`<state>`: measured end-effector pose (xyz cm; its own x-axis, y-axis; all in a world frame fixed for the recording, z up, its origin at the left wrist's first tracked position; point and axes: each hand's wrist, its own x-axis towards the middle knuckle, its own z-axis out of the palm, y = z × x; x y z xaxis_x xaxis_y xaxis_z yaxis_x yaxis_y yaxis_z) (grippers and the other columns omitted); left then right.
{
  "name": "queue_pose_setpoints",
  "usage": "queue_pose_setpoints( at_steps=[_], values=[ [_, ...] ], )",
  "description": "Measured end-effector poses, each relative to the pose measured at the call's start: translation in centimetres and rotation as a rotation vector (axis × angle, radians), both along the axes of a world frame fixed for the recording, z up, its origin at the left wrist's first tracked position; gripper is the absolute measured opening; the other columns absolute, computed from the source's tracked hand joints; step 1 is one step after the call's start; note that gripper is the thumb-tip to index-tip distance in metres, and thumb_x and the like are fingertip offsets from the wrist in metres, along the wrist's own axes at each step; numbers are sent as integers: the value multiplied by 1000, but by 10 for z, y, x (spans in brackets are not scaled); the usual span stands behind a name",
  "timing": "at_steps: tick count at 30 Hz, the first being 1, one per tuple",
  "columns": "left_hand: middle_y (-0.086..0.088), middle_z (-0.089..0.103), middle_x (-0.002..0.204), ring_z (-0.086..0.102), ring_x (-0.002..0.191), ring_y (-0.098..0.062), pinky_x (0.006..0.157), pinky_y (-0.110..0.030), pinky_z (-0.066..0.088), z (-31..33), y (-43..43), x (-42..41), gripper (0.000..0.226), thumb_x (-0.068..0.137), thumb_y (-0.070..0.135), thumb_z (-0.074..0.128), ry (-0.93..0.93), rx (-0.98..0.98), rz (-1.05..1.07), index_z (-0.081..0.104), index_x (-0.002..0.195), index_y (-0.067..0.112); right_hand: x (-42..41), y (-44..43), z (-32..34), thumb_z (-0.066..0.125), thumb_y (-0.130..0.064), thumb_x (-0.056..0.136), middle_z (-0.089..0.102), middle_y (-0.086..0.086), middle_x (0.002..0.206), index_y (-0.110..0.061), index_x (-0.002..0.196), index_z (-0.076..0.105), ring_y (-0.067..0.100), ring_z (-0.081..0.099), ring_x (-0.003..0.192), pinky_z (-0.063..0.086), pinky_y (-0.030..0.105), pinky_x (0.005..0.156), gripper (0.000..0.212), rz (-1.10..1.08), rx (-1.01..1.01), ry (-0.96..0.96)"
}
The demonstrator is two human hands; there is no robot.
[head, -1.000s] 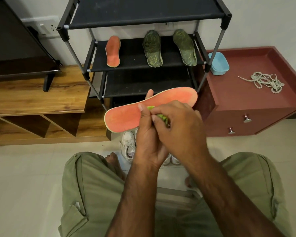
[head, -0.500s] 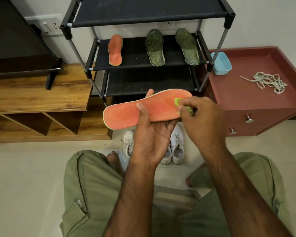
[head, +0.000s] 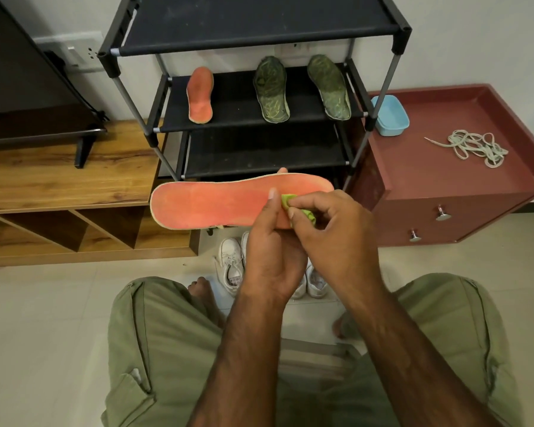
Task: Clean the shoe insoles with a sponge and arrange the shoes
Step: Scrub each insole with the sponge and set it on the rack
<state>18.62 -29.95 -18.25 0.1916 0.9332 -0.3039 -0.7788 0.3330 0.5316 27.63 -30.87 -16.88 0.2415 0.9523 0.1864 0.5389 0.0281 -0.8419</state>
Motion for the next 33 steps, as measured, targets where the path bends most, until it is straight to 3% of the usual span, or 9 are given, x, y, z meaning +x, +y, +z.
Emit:
queue_pose_setpoints(
  at_steps=[2,7,12,16,21,25,29,33],
  values=[
    [-20,72,112,68,113,-30,110,-46,47,-2,-1,-1,52,108,39,40,-1,-24,-1,81,101,8,6,1,-2,76,-31,90,69,-14,99,-35,106,79,6,67,89,60,37,80,17,-9,5,-68],
    [-28,65,130,61,126,-41,112,-55,44,-4,2,3,38,106,30,45,-26,-36,51,61,125,1,37,22,-5,73,-35,91,68,-12,89,-35,106,78,22,63,87,58,43,74,16,-176,-19,-188],
    [-25,69,122,67,115,-35,110,-49,47,-6,2,4,39,107,32,43,-37,-49,39,64,120,1,25,9,-4,73,-35,92,68,-11,96,-36,109,77,16,56,94,53,40,79,17,-29,1,-280],
    [-28,61,137,60,128,-41,107,-52,50,-7,2,5,39,107,31,43,-42,-42,33,58,132,4,36,22,-6,71,-37,92,67,-12,90,-36,105,76,19,60,89,57,46,75,15,-174,-3,-220],
    [-22,69,122,68,112,-32,102,-45,52,-5,0,6,40,106,32,43,-35,-48,19,72,116,6,25,21,-3,72,-38,90,70,-11,95,-35,104,77,18,62,92,57,46,80,15,-24,4,-248],
    [-24,66,130,65,120,-34,107,-47,49,-4,-1,10,42,107,33,42,-30,-37,-9,59,132,5,31,29,-2,71,-36,91,68,-12,93,-34,102,76,19,63,90,58,45,76,13,-182,10,-196],
    [-19,71,119,67,117,-30,112,-49,43,-5,-5,10,41,109,33,38,-48,-27,-25,67,121,5,18,21,0,69,-44,90,69,-15,95,-38,105,74,14,65,91,57,47,81,17,17,17,-215],
    [-24,66,130,65,121,-34,110,-48,47,-3,-3,12,43,109,34,39,-32,-34,-43,59,131,4,33,32,-2,64,-47,87,71,-15,91,-39,102,72,15,68,85,58,49,79,19,-193,19,-163]
  ],
)
